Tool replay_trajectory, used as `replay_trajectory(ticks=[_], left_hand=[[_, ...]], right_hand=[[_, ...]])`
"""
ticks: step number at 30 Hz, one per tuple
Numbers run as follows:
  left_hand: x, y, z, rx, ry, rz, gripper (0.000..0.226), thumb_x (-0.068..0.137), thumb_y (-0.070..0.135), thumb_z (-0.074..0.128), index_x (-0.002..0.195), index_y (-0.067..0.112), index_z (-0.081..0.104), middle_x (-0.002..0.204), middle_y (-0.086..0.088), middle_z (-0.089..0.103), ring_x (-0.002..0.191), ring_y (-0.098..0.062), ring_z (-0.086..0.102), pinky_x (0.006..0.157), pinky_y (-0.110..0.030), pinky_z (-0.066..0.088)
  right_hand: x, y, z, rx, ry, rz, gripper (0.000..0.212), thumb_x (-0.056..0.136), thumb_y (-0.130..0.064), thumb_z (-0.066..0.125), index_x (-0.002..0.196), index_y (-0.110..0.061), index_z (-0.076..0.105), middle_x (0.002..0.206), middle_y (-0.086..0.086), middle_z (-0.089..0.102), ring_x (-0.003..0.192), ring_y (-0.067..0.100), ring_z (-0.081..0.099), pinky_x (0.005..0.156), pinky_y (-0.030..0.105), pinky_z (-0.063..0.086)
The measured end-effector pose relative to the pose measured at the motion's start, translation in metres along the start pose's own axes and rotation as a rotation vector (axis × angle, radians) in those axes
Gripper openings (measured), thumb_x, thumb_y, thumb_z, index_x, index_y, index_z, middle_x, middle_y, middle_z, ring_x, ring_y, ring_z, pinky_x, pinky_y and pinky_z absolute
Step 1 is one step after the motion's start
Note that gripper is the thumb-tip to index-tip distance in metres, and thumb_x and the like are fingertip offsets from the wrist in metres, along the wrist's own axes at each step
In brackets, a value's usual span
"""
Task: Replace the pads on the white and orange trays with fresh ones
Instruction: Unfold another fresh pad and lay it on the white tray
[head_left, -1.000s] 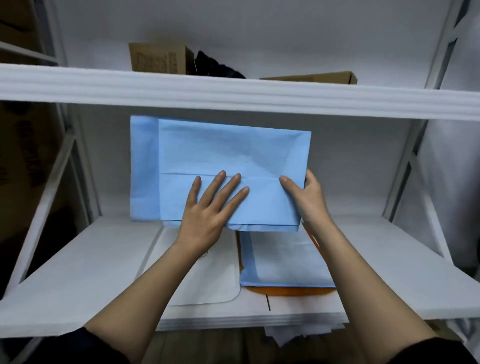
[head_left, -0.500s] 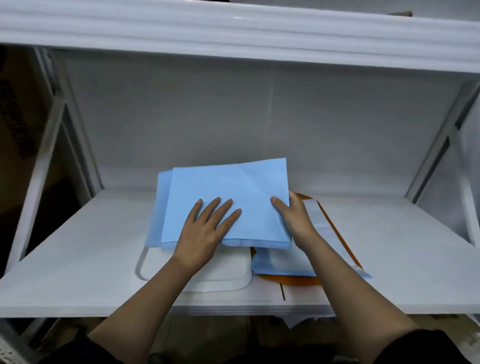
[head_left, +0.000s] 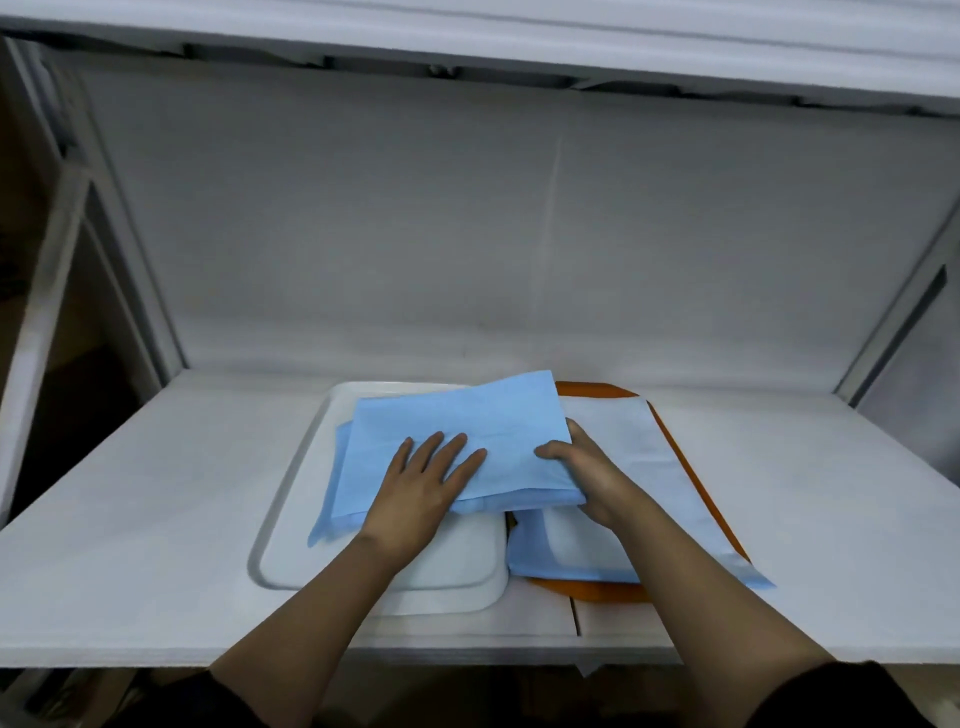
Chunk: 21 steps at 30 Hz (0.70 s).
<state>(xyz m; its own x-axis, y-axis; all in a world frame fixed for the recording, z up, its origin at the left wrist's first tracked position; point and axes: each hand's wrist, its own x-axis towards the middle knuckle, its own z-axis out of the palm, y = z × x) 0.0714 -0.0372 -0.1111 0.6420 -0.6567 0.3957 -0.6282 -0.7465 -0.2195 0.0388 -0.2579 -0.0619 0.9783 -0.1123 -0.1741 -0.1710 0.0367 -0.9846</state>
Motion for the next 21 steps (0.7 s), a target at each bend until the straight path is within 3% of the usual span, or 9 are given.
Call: replay_trajectory(ticks=[5,12,16,19,21], left_hand=[[0.01,-0.003,0.014,-0.024,-0.078,0.001,0.096,0.049,-0.005,0.078,0.135,0.018,0.04,0.125,-0.011,0.062,0.108,-0.035,0.063,0.086,-0.051,0.052],[0.005,-0.025,0.035,-0.127,-0.008,-0.077,0.096,0.043,-0.009,0.081,0.129,0.014,0.044,0.114,-0.013,0.067,0.091,-0.03,0.069,0.075,-0.042,0.057],[-0.001,-0.044,0.045,-0.136,0.048,-0.211,0.079,0.039,-0.013,0.082,0.113,0.007,0.064,0.102,-0.014,0.071,0.077,-0.03,0.071,0.063,-0.035,0.058],[-0.007,-0.05,0.051,-0.168,0.076,-0.367,0.063,0.044,-0.013,0.082,0.104,0.004,0.071,0.101,-0.015,0.071,0.082,-0.031,0.071,0.063,-0.037,0.058],[-0.01,-0.049,0.052,-0.32,0.067,-0.528,0.059,0.06,-0.01,0.073,0.115,0.007,0.066,0.115,-0.015,0.066,0.099,-0.036,0.066,0.074,-0.043,0.057]], right_hand=[[0.023,0.01,-0.006,-0.082,-0.023,-0.006,0.047,0.088,0.001,0.054,0.13,-0.018,0.045,0.124,0.002,0.057,0.106,0.02,0.058,0.079,0.029,0.05],[0.052,0.02,-0.015,-0.041,-0.013,0.021,0.047,0.088,-0.001,0.055,0.13,-0.018,0.045,0.122,0.003,0.057,0.108,0.023,0.057,0.079,0.032,0.051],[0.06,0.029,-0.018,-0.009,-0.009,0.033,0.051,0.083,-0.006,0.062,0.13,-0.017,0.047,0.123,0.006,0.06,0.109,0.026,0.059,0.08,0.034,0.052],[0.062,0.036,-0.014,-0.044,-0.028,0.035,0.051,0.083,-0.009,0.063,0.131,-0.016,0.047,0.123,0.004,0.059,0.111,0.024,0.057,0.087,0.036,0.051],[0.063,0.038,-0.009,-0.083,-0.03,0.029,0.039,0.089,-0.005,0.057,0.124,-0.018,0.047,0.119,0.0,0.058,0.108,0.02,0.056,0.087,0.031,0.049]])
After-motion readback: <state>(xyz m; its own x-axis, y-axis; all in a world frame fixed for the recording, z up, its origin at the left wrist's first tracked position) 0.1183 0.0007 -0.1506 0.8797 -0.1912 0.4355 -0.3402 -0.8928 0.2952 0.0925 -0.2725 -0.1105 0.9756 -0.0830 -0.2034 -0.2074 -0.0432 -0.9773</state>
